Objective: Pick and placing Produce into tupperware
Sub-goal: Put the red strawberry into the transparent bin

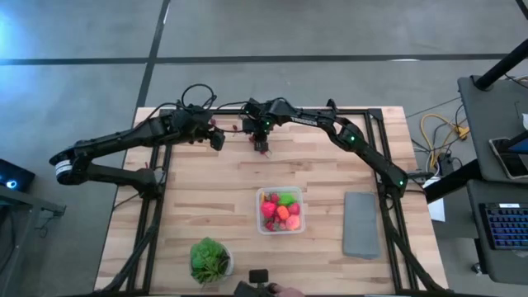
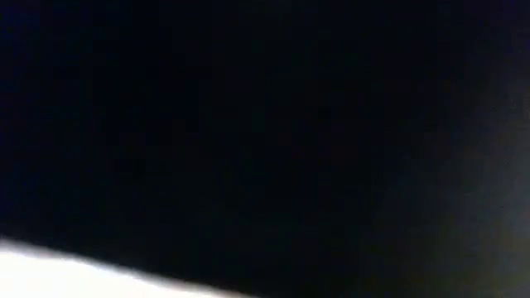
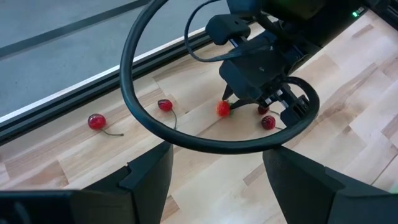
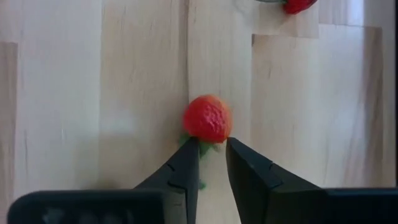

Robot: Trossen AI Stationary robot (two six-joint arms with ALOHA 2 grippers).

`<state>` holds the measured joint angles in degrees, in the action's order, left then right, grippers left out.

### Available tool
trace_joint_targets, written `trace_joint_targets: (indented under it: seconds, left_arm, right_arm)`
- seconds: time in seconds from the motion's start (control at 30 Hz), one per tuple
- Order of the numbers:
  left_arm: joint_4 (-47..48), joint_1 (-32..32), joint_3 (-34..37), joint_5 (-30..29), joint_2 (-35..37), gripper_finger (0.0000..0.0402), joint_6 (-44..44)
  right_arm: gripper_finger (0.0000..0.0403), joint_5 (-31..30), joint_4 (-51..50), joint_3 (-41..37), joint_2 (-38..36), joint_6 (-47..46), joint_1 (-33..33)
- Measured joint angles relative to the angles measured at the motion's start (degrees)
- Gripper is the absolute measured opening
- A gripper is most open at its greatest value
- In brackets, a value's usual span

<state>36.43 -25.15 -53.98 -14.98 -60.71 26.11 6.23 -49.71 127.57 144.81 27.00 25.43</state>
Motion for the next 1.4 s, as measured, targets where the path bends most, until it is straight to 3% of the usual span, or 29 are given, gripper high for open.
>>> trace_joint_targets:
  seconds: [0.43,0.6,0.83,1.0,1.4]
  left_arm:
    - [-0.01,-0.02,0.10,-0.04,0.00,0.0235,0.02]
    - [-0.01,-0.02,0.29,-0.04,0.00,0.0235,0.18]
    - [-0.29,0.00,0.63,-0.04,0.00,0.0235,0.24]
    - [-1.49,-0.01,0.65,-0.03,0.00,0.0235,0.23]
    - [-1.93,0.00,0.74,-0.02,0.00,0.0235,0.00]
  right_arm:
    - [0.0091,-2.18,0.14,0.99,0.04,-5.97,-0.07]
    - [0.0144,-3.79,-1.77,3.82,0.04,-10.07,-0.07]
    - [0.0233,-3.95,-2.36,4.71,0.04,-8.00,-0.20]
    - [0.0269,-3.95,-1.65,3.61,0.29,-6.85,-0.28]
    - [0.0264,-3.32,0.77,3.07,0.64,-6.47,-0.93]
